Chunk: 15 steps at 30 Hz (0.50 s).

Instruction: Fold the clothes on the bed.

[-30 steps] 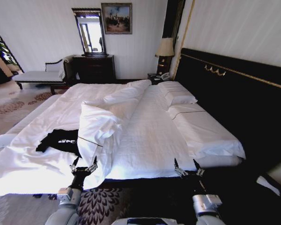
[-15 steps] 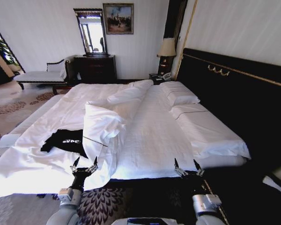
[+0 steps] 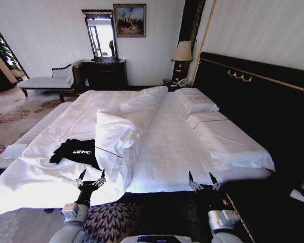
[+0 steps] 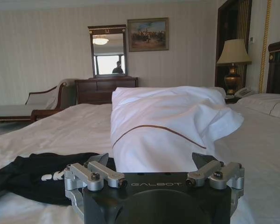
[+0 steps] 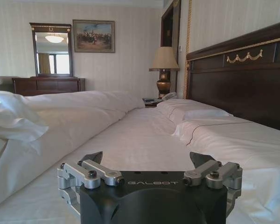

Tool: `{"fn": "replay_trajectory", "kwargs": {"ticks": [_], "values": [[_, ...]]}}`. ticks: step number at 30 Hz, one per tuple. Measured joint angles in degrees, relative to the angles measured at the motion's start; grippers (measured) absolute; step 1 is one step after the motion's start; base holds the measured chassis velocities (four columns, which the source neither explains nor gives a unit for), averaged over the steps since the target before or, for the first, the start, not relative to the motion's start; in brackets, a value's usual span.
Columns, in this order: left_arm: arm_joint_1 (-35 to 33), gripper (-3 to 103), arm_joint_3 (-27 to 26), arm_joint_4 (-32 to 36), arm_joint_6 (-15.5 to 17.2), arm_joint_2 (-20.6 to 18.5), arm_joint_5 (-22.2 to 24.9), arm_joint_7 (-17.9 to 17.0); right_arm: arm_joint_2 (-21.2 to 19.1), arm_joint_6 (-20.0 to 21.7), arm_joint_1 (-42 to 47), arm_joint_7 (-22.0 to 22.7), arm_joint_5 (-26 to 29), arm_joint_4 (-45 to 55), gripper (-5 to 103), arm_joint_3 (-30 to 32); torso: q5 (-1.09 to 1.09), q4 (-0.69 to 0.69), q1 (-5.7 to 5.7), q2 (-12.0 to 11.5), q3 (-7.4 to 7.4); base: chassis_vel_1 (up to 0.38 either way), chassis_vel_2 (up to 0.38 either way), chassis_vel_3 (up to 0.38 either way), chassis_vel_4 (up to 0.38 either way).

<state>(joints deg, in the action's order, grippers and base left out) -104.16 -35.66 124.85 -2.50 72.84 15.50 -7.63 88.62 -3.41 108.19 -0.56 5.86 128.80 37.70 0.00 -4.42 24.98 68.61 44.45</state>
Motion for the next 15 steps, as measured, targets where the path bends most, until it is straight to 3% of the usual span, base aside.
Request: {"fn": "replay_trajectory", "kwargs": {"ticks": [15], "values": [[-0.32, 100, -0.21, 0.12, -0.10, -0.03, 0.03, 0.10, 0.30, -0.10, 0.07, -0.05, -0.62, -0.23, 100, -0.56, 0.00, 0.00, 0.00, 0.00, 0.00, 0.085, 0.085, -0.085, -0.084]]}}
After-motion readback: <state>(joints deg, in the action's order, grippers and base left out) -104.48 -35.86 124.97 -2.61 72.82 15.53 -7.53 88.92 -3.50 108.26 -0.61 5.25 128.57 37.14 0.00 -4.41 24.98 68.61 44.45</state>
